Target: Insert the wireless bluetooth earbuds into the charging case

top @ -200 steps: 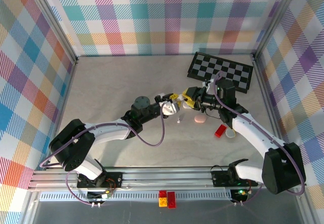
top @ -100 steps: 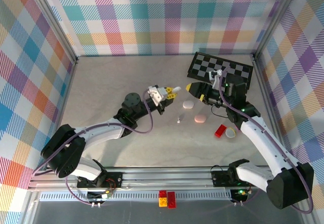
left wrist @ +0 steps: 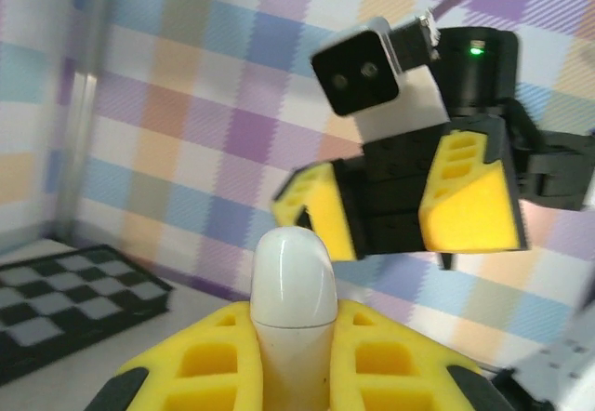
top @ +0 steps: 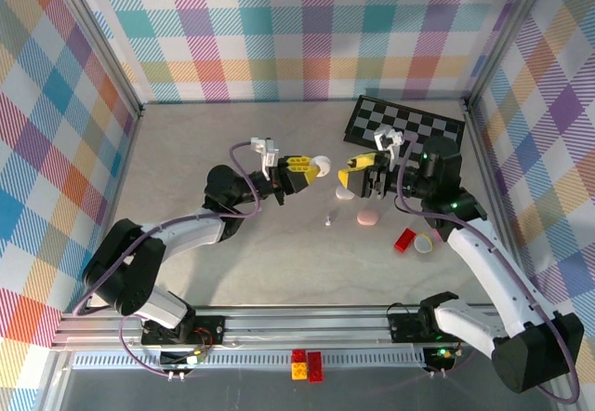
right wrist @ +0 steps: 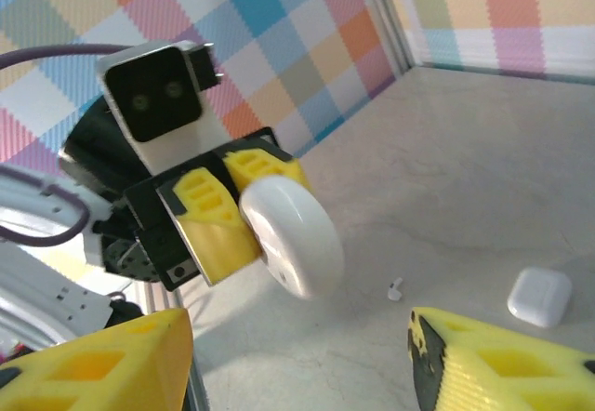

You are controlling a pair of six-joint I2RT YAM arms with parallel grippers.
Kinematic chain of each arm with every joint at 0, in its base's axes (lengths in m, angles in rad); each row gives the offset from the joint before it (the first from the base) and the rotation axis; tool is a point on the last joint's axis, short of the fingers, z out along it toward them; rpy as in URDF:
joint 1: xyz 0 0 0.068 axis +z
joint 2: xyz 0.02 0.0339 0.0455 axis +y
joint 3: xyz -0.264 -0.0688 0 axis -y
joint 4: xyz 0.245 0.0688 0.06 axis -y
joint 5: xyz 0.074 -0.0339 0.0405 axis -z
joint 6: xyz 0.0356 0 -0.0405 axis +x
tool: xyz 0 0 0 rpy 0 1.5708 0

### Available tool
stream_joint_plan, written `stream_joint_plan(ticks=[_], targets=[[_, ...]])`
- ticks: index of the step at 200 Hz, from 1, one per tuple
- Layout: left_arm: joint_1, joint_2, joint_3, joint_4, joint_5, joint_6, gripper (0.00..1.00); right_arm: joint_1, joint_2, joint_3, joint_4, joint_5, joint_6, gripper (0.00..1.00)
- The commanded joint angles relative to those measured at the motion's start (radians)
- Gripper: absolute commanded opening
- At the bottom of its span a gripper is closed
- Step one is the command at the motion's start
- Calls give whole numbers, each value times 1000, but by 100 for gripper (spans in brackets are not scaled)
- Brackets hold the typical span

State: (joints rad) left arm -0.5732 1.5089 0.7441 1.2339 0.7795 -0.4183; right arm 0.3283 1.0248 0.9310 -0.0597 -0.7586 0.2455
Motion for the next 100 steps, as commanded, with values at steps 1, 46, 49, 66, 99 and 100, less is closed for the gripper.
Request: stream_joint_plan(ticks=[1, 46, 49, 66, 99, 100], targets=[[7, 7, 46, 107, 135, -118, 2, 5, 34, 50, 63, -123, -94, 58], [6, -3, 56, 108, 137, -123, 2, 59, 113, 98, 34, -194, -132, 46], [4, -3, 56, 107, 137, -122, 2, 62, 119, 100, 35, -196, -129, 45], [2, -3, 61, 107, 136, -122, 2, 76, 139, 100, 52, -200, -118, 41], [3, -7, 61, 107, 145, -121, 2, 81, 147, 94, 80, -193, -111, 13], [3, -8, 61, 108, 145, -122, 2, 81, 146, 94, 80, -194, -111, 12]])
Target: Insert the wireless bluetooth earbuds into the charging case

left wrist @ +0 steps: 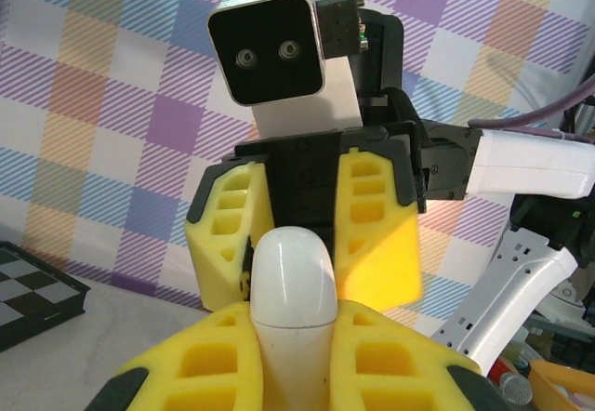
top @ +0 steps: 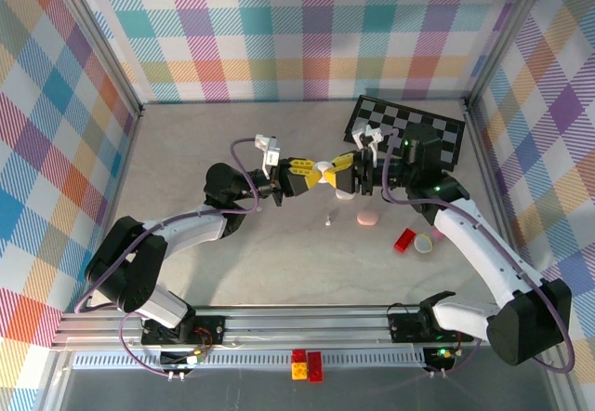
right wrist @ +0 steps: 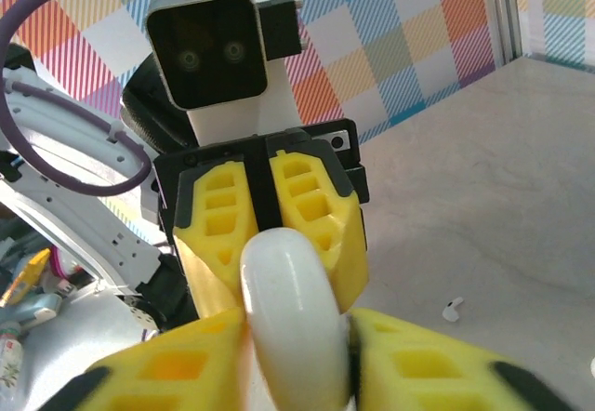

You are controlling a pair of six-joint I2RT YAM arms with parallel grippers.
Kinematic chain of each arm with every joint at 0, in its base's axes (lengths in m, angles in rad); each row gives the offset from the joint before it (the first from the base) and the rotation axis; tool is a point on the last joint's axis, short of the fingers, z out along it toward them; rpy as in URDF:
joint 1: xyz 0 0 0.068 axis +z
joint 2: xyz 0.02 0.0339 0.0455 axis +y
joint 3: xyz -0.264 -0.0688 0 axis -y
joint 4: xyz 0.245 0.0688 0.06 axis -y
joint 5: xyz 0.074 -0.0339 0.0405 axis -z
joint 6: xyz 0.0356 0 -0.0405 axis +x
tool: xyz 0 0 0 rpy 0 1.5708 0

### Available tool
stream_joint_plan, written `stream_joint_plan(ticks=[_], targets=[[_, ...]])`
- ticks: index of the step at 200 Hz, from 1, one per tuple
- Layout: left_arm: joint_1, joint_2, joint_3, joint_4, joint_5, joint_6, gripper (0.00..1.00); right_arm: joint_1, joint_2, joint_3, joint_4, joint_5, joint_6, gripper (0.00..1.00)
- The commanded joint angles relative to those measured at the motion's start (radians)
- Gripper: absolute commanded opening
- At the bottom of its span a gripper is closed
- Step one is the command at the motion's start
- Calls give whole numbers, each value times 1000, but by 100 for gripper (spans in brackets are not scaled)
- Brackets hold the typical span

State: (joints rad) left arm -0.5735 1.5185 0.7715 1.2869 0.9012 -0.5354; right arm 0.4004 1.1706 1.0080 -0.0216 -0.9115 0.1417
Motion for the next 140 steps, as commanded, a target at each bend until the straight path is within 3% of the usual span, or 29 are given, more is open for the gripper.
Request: stream_joint_plan(ticks=[1, 22, 33, 69, 102, 140], targets=[[3, -18, 33, 54, 24, -4, 2, 9, 0, 17, 41, -40, -7, 11], [3, -21, 19, 53, 27, 5, 5, 9, -9, 18, 26, -36, -22, 4], [3, -21, 11, 51, 28, 11, 21, 9, -14, 23, 6, -31, -45, 0], [6, -13, 7, -32, 46, 69, 46, 30, -25, 73, -163, 13, -183, 0], [4, -18, 27, -249, 71, 238, 47, 64, 1, 141, -320, 104, -311, 0], [3, -65, 39, -447, 75, 375, 38, 90, 27, 175, -378, 141, -359, 0]])
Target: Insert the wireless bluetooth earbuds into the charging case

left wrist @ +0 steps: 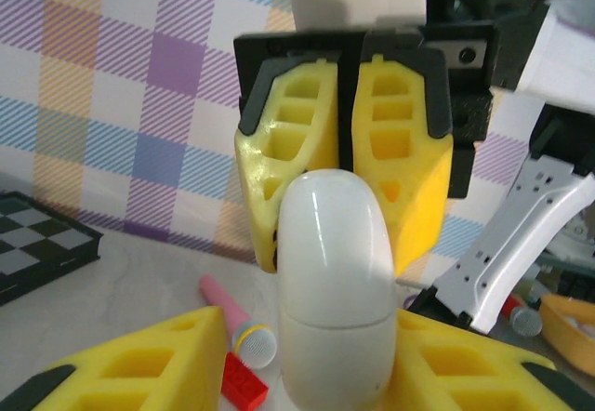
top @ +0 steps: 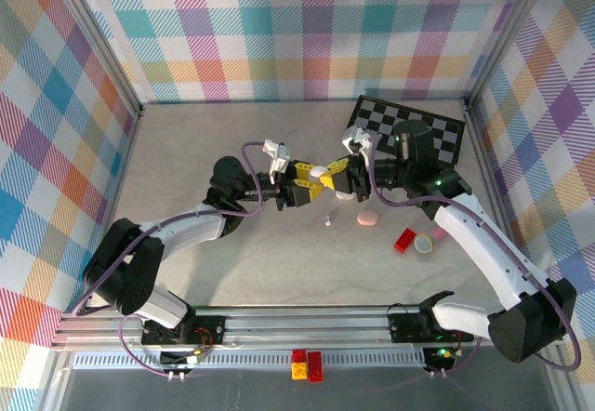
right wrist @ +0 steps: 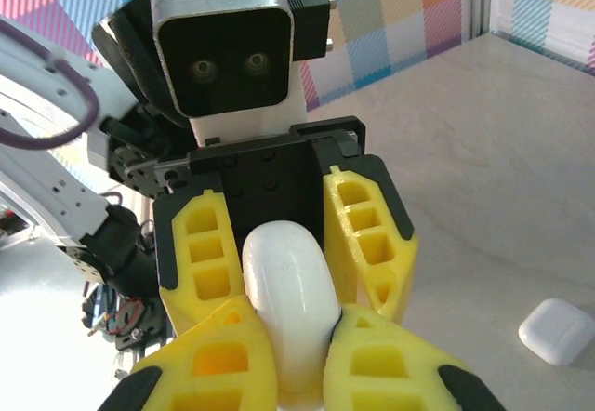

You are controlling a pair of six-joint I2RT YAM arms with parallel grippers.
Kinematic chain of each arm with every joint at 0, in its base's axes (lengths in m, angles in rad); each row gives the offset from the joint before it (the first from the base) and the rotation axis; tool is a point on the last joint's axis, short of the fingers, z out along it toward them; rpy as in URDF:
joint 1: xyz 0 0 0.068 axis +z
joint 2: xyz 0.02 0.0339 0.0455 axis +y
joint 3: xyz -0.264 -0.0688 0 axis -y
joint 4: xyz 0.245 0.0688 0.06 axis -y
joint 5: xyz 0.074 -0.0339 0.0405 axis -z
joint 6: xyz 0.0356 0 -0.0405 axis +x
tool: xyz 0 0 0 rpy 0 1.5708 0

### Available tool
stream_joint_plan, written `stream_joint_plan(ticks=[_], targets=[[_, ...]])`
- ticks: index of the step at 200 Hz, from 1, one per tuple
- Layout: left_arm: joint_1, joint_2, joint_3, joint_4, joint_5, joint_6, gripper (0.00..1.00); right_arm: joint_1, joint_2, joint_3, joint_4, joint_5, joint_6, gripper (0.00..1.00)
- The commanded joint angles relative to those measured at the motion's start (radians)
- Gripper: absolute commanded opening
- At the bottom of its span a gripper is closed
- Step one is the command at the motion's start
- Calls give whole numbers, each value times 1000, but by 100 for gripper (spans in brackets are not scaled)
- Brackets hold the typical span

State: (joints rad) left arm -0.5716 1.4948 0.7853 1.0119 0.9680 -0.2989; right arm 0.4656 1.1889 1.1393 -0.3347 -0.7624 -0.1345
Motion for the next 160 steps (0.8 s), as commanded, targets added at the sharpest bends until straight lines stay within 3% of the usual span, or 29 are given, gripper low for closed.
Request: stream_joint_plan(ticks=[1, 44, 82, 101, 117, 128, 160], targets=[[1, -42, 25, -174, 8, 141, 38, 25, 9, 45, -67, -8, -83, 0], [-1, -59, 26, -190, 11, 143, 32, 38, 29, 59, -99, 9, -110, 0], [-2, -47, 23, -141, 14, 113, 16, 44, 27, 58, -104, 21, -112, 0], [-2, -45, 19, -121, 20, 108, 2, 44, 23, 57, -106, 42, -98, 0], [-2, -47, 16, -127, 31, 127, 0, 44, 22, 51, -83, 73, -61, 24], [-2, -51, 11, -138, 40, 152, 0, 44, 23, 47, -62, 115, -27, 34], [-2, -81, -20, -176, 58, 273, 0, 45, 38, 55, -25, 348, 53, 41]])
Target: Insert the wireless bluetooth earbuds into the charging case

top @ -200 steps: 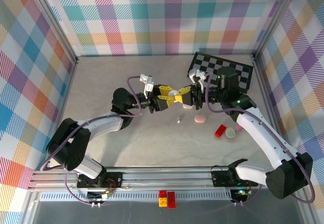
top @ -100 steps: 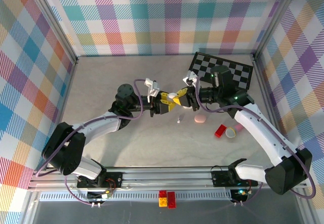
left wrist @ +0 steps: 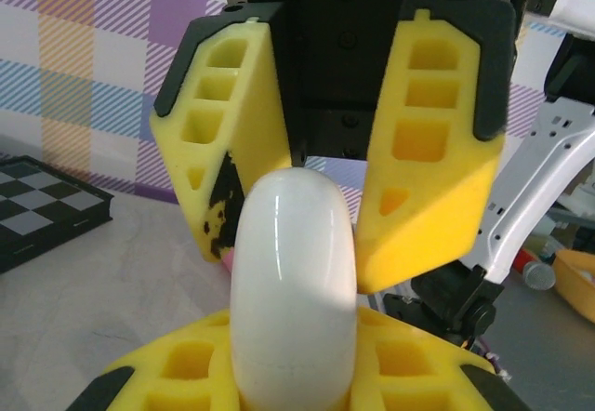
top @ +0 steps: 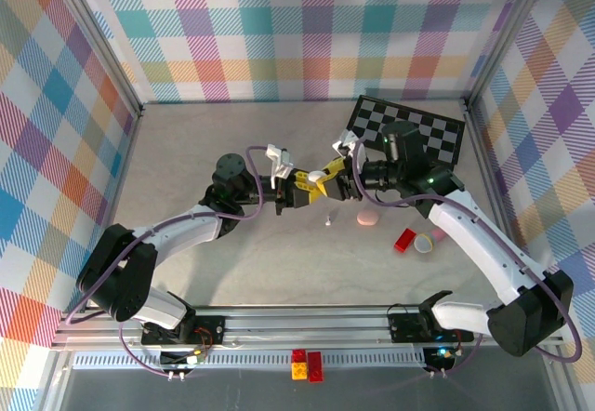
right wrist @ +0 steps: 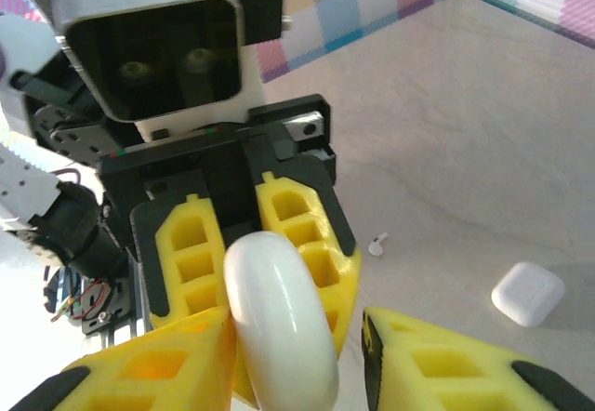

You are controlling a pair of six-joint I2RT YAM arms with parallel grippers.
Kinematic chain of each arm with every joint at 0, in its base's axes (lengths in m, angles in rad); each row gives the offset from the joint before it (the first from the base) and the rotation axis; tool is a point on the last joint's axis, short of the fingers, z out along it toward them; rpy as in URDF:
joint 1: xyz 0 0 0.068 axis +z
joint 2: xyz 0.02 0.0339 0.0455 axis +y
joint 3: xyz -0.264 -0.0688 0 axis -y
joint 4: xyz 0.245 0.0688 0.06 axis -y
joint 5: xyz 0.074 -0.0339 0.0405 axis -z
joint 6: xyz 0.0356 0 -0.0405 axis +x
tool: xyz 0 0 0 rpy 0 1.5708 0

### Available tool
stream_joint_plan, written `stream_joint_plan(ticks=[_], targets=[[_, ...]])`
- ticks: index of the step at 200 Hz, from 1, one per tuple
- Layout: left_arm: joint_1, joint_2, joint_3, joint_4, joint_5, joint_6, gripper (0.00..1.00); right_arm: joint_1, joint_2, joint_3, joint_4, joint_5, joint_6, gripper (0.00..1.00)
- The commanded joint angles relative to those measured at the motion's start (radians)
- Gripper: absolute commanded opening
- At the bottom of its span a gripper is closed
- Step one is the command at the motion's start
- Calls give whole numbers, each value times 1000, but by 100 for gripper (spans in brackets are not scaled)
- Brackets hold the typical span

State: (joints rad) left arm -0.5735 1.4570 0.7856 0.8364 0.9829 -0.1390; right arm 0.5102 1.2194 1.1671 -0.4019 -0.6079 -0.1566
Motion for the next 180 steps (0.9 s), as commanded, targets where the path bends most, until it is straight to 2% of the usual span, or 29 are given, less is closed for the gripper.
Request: stream_joint_plan(ticks=[1, 13, 43, 87, 112, 137, 165, 180], targets=[[0, -44, -20, -3, 43, 117, 0, 0, 8, 28, 42, 198, 80, 42], [1, -54, -20, -55, 34, 163, 0, -1, 8, 27, 55, 219, 90, 44], [3, -75, -38, -100, -15, 212, 0, 0, 0, 16, 109, 141, 122, 56], [10, -81, -57, -97, -38, 203, 0, -1, -33, -14, 148, 171, 179, 62], [20, -82, -65, -97, -58, 175, 0, -11, -92, -77, 202, 244, 275, 63], [24, -103, -108, -47, -129, 150, 0, -57, -155, -178, 243, 358, 379, 63], [26, -139, -171, 54, -201, 120, 0, -111, -176, -250, 172, 475, 476, 62], [29, -158, -180, 43, -250, 108, 0, -113, -148, -266, 100, 536, 530, 62]])
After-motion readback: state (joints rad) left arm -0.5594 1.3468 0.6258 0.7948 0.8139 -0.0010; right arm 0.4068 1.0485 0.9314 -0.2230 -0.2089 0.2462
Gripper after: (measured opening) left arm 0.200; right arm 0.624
